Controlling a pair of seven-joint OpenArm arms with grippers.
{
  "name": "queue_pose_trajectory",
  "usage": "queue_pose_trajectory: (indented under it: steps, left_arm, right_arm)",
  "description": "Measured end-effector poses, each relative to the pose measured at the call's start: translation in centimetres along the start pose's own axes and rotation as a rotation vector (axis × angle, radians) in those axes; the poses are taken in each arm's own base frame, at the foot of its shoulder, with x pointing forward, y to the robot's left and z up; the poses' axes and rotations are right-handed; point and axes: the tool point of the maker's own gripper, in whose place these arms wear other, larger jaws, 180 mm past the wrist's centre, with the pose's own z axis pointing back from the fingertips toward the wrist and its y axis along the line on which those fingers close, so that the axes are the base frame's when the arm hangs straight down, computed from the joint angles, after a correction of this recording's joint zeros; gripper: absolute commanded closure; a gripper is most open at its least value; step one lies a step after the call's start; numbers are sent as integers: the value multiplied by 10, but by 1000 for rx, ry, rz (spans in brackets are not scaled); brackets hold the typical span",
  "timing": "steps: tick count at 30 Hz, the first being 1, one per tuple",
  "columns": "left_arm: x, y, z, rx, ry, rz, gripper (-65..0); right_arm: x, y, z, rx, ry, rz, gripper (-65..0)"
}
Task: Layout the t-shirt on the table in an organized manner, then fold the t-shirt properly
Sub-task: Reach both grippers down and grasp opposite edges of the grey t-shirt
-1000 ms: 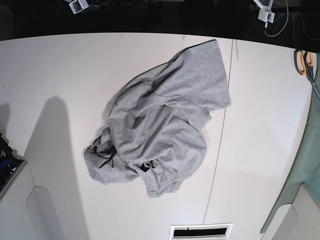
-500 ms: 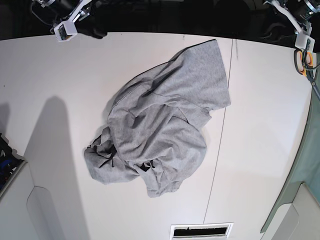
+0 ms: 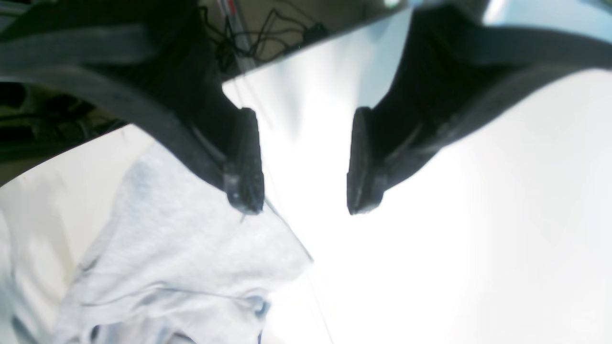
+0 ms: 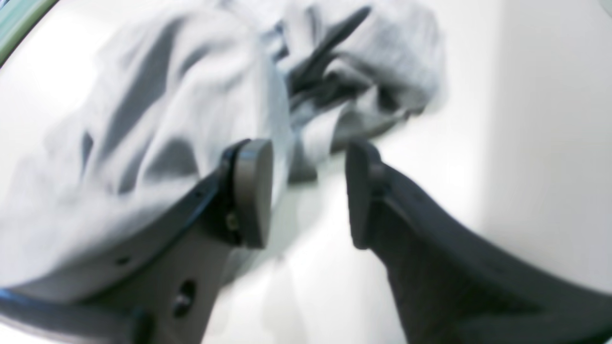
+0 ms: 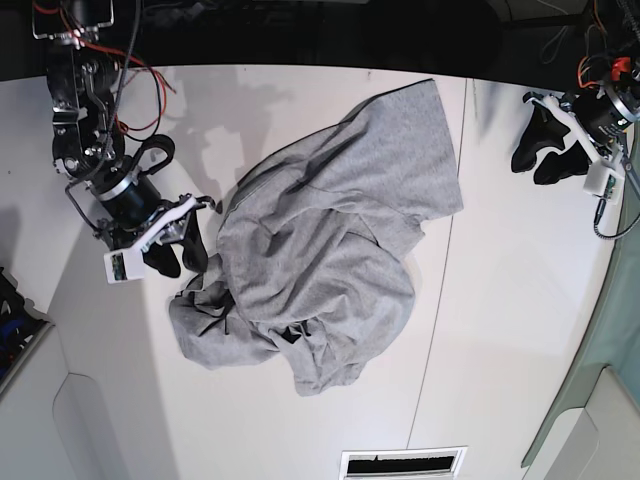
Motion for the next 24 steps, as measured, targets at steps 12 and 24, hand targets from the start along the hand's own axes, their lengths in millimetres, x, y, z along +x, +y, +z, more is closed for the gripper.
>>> queue_pose_trajectory:
  steps: [12, 24]
  left_arm:
    - [-16, 15, -58, 28, 89, 24, -317]
    - [-39, -11, -76, -11, 108, 111, -317]
  right_arm:
    - [-19, 6, -55, -26, 90, -84, -251]
    - [-25, -29, -46, -128, 83, -169, -251]
